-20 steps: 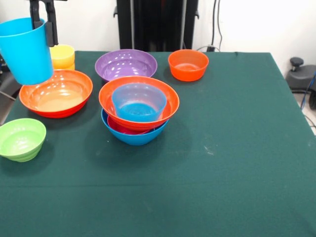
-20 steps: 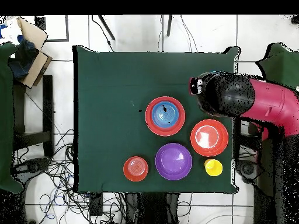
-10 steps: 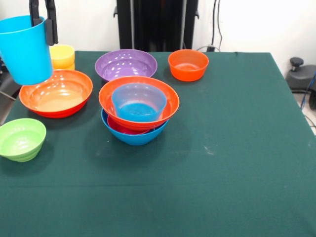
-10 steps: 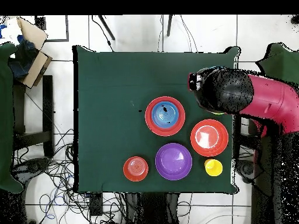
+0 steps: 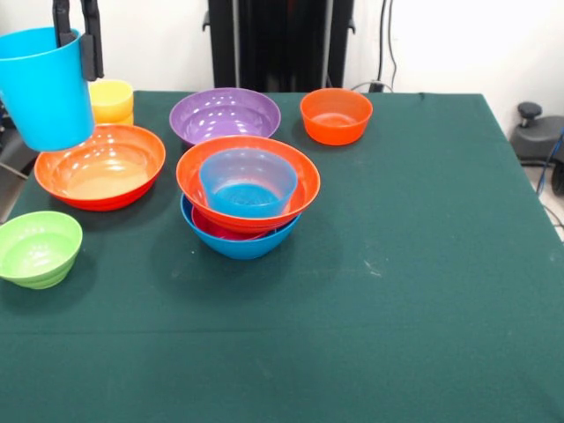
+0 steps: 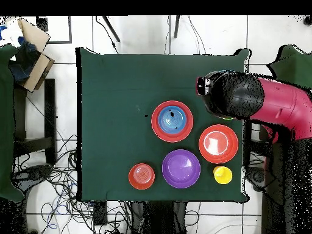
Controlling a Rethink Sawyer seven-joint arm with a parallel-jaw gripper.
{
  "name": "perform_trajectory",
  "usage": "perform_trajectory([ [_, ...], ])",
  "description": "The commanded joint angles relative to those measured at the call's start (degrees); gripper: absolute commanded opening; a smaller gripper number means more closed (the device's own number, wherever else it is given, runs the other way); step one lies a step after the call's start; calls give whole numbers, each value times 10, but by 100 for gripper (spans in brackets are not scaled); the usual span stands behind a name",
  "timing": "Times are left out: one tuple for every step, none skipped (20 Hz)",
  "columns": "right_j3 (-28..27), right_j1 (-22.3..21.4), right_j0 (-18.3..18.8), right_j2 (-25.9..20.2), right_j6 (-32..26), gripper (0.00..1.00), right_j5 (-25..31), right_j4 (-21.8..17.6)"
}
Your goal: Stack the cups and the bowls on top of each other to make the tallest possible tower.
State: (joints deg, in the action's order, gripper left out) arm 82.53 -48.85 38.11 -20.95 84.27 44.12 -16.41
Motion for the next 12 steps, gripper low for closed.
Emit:
perform_trajectory([
  [-13,29,-17,8,26,0,65,-4],
  [-10,27,-18,9,27,0,64,-4],
  [-6,25,-18,9,29,0,61,-3],
  [5,22,-18,10,32,0,51,-3],
  [11,22,-18,10,34,0,44,-3],
  [18,24,-18,10,36,0,31,-5],
  [25,25,-19,12,40,0,19,-8],
  [32,26,-20,13,44,0,7,-11],
  [43,23,-22,16,49,0,-6,-13],
  [54,21,-23,18,55,0,-19,-16],
  [61,20,-24,20,58,0,-27,-17],
  [75,16,-25,22,63,0,-40,-18],
])
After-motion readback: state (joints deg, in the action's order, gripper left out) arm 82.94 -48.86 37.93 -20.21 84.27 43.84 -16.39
